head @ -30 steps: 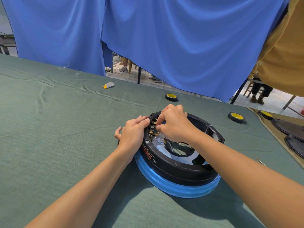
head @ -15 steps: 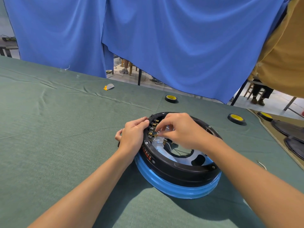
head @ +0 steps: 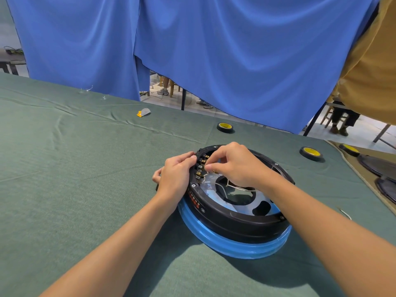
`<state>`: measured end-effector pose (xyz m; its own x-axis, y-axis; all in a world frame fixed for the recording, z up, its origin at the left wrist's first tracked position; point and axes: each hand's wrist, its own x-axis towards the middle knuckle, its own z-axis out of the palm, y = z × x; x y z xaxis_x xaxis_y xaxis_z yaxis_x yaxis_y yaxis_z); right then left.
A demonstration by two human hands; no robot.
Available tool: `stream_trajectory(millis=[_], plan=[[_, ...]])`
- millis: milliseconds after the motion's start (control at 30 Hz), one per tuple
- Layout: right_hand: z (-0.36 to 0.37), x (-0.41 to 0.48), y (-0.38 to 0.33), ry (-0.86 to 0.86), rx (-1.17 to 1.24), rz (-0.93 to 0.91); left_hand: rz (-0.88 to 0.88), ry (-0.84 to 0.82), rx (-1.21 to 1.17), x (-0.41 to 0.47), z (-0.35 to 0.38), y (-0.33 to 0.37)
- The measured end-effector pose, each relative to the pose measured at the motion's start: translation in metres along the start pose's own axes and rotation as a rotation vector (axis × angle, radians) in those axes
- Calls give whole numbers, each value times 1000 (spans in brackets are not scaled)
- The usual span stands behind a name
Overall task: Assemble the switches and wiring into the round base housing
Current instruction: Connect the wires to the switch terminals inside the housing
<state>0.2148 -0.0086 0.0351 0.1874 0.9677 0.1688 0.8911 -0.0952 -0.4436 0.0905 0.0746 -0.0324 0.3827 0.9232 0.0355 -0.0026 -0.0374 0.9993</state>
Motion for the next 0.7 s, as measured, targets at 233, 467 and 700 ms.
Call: stream_trajectory(millis=[233,467,700], plan=[[-1,2,-5,11,-47,12,2,1,-33,3,1,-3],[2,-3,-6,-7,-64,-8,19,37,11,-2,1,0],[2,-6,-11,-16,-127,-28,-5,19,4,-4,0,3]])
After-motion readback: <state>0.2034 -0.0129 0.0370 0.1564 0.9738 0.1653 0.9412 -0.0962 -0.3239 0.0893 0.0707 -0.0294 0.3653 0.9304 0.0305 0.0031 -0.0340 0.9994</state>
